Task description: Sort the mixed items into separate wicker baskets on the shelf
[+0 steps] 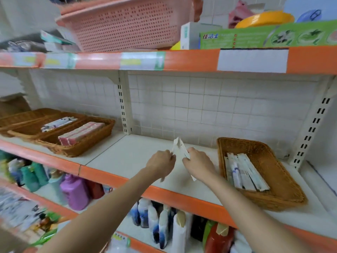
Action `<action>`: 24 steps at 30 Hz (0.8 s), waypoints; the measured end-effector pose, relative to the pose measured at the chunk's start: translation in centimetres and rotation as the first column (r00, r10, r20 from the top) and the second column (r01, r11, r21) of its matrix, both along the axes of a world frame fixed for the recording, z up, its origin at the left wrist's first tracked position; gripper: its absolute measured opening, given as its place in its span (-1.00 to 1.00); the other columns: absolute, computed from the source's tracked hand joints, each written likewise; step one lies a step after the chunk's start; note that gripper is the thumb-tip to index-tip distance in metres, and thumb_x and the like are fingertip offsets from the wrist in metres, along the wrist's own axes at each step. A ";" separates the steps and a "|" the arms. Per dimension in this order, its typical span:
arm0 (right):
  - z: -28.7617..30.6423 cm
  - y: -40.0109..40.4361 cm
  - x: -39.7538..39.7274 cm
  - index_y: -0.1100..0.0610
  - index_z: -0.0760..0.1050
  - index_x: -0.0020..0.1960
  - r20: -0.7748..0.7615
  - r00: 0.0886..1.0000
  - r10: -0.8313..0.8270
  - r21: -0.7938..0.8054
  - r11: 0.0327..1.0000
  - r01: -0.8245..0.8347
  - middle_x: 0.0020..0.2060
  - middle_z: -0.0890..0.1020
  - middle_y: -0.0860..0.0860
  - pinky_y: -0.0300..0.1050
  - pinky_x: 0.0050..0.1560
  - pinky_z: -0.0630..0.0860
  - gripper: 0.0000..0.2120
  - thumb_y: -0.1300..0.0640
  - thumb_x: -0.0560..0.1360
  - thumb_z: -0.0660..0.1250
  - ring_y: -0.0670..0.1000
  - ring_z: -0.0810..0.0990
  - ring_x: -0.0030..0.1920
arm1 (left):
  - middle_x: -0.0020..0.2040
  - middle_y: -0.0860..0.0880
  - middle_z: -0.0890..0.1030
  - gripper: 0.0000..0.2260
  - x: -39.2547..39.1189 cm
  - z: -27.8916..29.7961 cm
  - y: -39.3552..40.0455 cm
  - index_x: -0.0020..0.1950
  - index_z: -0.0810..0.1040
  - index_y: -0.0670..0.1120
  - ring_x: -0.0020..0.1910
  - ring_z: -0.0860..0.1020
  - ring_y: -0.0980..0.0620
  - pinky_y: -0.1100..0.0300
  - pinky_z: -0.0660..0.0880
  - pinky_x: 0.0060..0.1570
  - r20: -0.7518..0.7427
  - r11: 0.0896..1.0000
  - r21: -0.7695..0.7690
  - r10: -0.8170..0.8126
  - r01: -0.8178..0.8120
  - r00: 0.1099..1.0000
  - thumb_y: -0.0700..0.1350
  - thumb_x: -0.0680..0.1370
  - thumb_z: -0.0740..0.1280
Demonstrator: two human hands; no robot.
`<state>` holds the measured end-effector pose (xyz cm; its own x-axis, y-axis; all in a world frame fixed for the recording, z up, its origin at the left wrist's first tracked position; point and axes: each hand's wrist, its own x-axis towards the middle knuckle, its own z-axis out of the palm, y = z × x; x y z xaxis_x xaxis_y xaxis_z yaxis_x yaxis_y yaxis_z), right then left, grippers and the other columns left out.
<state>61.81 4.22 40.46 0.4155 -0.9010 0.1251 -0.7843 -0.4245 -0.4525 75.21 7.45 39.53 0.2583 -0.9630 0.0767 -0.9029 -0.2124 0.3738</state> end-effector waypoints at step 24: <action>-0.3 3.4 28.8 0.16 0.35 0.24 0.065 0.978 0.198 0.005 0.980 -0.199 0.05 0.57 0.16 -0.08 -0.18 0.41 -0.74 0.10 0.59 0.11 0.18 0.57 -0.04 | 0.06 -0.15 0.58 -0.77 28.0 0.1 7.4 0.07 0.41 -0.14 0.01 0.55 -0.20 0.10 0.37 -0.20 0.114 0.971 -0.070 0.236 -0.229 0.965 0.01 0.63 0.12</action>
